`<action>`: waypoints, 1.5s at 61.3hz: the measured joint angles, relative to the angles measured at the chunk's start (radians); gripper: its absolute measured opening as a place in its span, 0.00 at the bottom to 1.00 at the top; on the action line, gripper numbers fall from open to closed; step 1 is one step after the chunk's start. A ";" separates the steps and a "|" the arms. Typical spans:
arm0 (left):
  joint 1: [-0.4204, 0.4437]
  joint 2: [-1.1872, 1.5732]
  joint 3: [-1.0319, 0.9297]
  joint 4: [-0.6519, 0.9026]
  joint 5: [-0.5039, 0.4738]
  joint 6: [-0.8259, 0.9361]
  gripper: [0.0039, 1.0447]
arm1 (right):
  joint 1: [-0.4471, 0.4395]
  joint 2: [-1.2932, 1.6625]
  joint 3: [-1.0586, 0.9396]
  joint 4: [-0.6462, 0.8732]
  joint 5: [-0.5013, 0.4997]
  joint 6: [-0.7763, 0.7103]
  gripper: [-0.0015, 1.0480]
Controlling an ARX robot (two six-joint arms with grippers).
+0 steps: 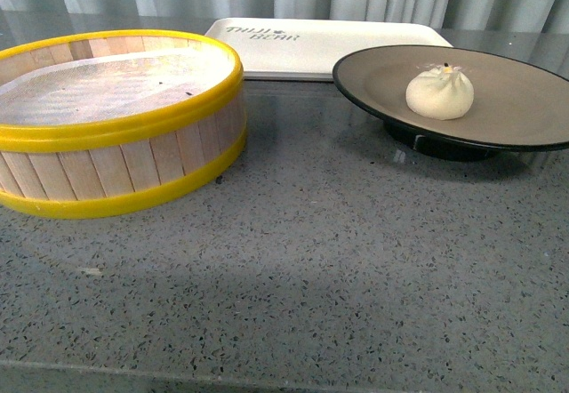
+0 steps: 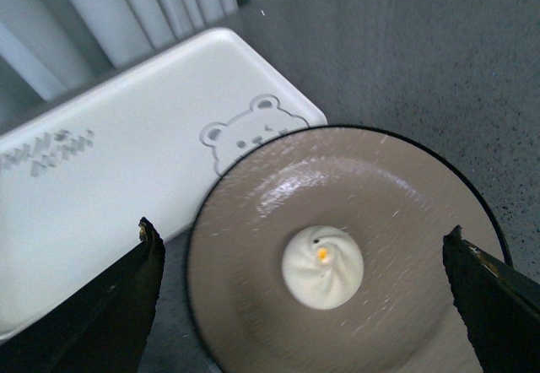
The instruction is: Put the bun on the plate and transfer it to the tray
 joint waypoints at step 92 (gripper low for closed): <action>0.745 -1.497 -1.484 0.328 0.248 -0.121 0.04 | 0.000 0.000 0.000 0.000 0.000 0.000 0.92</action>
